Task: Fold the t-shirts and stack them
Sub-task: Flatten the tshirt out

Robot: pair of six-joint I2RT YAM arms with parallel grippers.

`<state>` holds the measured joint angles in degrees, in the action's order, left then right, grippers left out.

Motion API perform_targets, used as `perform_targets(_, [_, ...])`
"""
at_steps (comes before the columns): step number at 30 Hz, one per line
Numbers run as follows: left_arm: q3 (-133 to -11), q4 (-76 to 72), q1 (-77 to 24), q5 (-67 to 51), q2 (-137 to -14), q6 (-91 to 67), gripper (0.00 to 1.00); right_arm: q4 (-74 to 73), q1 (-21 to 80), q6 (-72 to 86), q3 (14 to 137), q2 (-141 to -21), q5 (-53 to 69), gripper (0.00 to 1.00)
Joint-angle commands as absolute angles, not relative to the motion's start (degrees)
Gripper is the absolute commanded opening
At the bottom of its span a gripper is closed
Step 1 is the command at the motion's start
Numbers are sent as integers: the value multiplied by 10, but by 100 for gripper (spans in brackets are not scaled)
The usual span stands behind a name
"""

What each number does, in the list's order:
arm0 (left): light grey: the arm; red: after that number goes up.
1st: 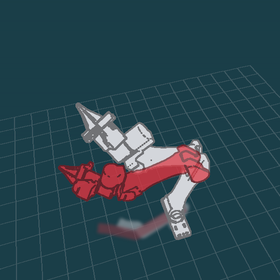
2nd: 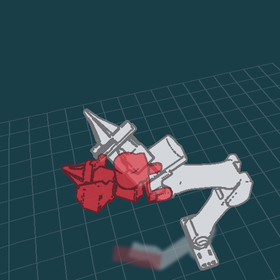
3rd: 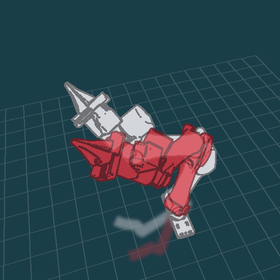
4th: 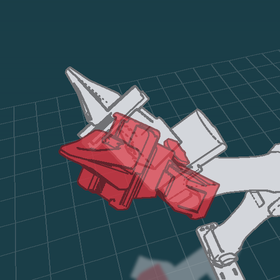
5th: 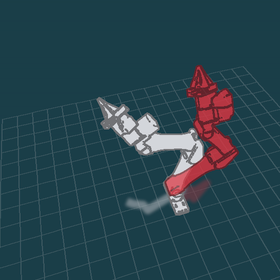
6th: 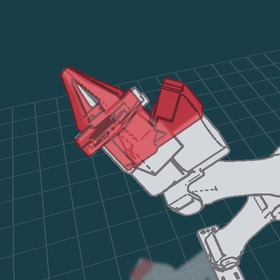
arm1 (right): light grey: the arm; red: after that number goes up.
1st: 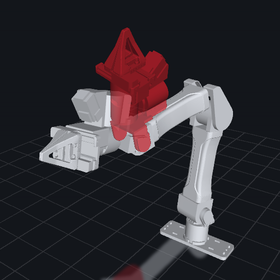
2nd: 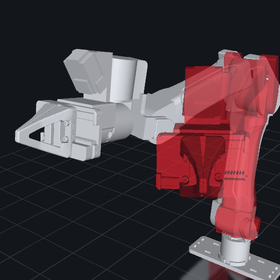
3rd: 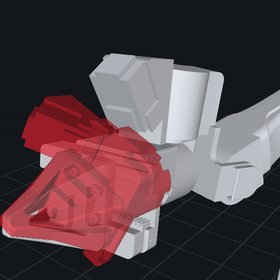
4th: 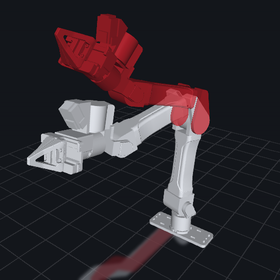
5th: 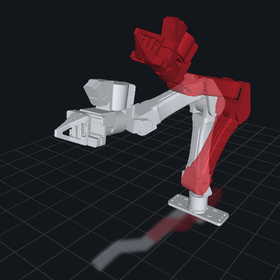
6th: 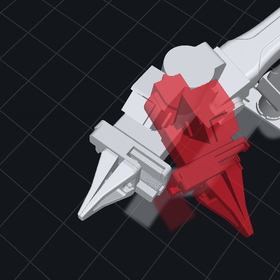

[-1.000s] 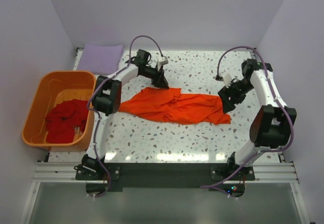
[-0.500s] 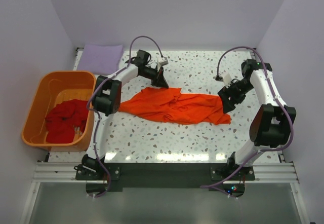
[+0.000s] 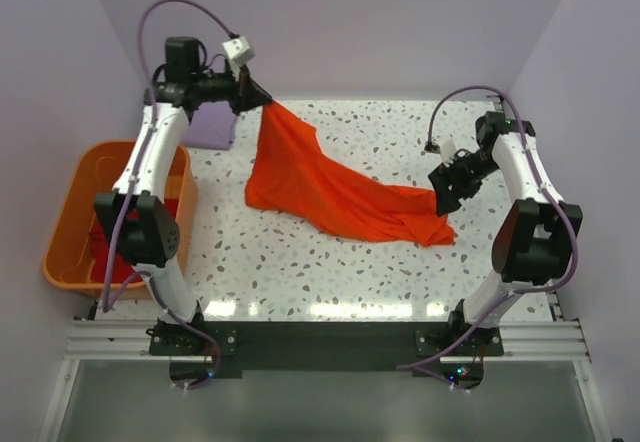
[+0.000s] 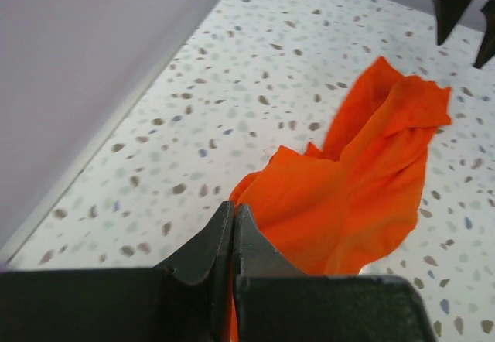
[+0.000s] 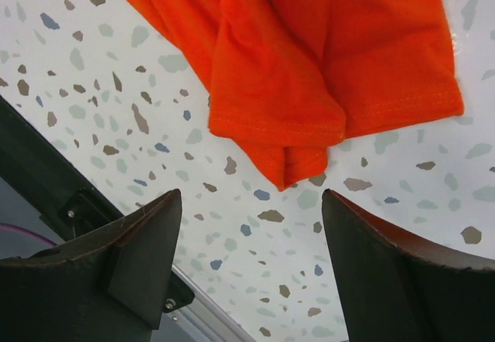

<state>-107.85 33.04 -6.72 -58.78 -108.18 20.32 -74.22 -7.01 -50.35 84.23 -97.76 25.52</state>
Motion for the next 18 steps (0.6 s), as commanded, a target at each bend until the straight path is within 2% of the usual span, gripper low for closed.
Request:
perform_targets(1, [-1043,312,-33,-513,-1040,192,0,-694,-62,-493,867,-990,278,76])
perform_targets(2, [-1026,303,-30,-459,-1036,191,0,-690,-54,-492,870,-996,275,76])
perform_targets(5, [-999,280,-23,-404,-1033,181,0,-680,-38,-497,886,-1016,273,72])
perform_targets(11, [-975,251,-24,-419,-1048,152,0,-628,-11,-491,880,-1043,236,67])
perform_targets(12, [-975,251,-24,-419,-1054,148,0,-626,-11,-473,886,-1050,237,62])
perform_targets(18, [-974,248,-27,-422,-1059,147,0,-604,-11,-375,913,-1117,234,49])
